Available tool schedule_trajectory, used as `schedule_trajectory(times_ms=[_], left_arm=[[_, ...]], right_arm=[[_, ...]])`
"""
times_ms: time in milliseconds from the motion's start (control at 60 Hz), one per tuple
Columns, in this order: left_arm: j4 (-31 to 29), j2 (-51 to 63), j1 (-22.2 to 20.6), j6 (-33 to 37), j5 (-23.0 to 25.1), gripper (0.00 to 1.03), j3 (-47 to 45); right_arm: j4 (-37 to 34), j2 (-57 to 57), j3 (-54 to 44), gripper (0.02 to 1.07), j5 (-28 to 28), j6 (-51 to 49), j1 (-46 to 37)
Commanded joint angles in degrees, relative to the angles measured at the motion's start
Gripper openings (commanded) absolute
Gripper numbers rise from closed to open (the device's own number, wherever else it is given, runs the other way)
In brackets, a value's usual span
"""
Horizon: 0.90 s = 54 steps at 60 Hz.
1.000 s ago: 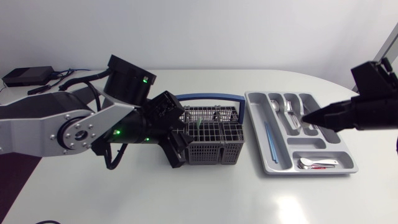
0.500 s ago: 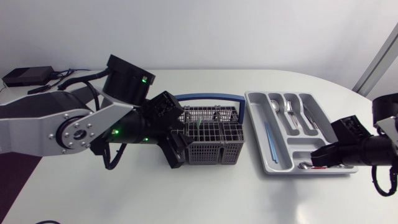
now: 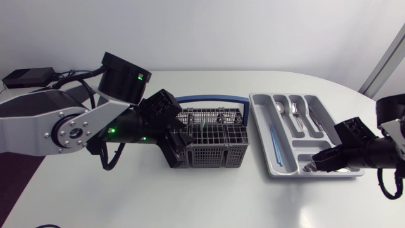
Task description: Unload the cutlery basket into the drawer organizer.
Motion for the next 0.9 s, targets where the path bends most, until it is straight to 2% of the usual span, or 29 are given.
schedule_trajectory(times_ms=[0, 150, 367, 467, 500, 550, 617, 717, 783, 883], left_arm=[[-0.29, -1.49, 0.52, -0.33, 0.77, 0.59, -0.98], [-0.29, -1.58, 0.70, -0.33, 0.77, 0.59, -1.15], [-0.56, -2.54, 1.22, -0.33, 0.77, 0.59, -1.85], [-0.73, -2.98, 1.58, -0.25, 0.77, 0.59, -2.21], [-0.73, -3.07, 1.66, -0.25, 0.77, 0.59, -2.38], [-0.82, -3.42, 1.84, -0.16, 0.77, 0.59, -2.56], [-0.82, -3.86, 2.19, 0.02, 0.85, 0.59, -3.09], [-0.82, -4.39, 2.98, 0.37, 1.03, 0.59, -3.70], [-1.08, -4.83, 3.60, 0.63, 1.38, 0.59, -4.05], [-1.35, -5.44, 4.30, 0.98, 1.47, 0.59, -4.40]], right_arm=[[-3.50, -4.28, 3.62, 0.63, -2.15, 1.27, 2.42], [-7.90, -6.92, 8.89, 0.63, -6.90, 8.13, 11.83], [-7.63, -1.91, 16.01, 0.63, -6.55, 20.61, 27.30], [-6.58, 1.61, 18.38, 0.63, -6.46, 23.07, 32.92], [-6.32, 2.40, 18.91, 0.66, -6.46, 23.42, 34.06], [-5.52, 3.28, 19.61, 0.75, -5.93, 24.74, 36.52], [-2.89, 3.80, 19.88, 1.03, -3.30, 26.23, 40.30], [1.86, 3.98, 19.44, 1.03, 1.63, 28.52, 42.94], [4.85, 3.98, 19.09, 1.03, 8.48, 29.75, 45.93], [6.69, 4.16, 19.70, 1.03, 15.16, 31.95, 49.71]])
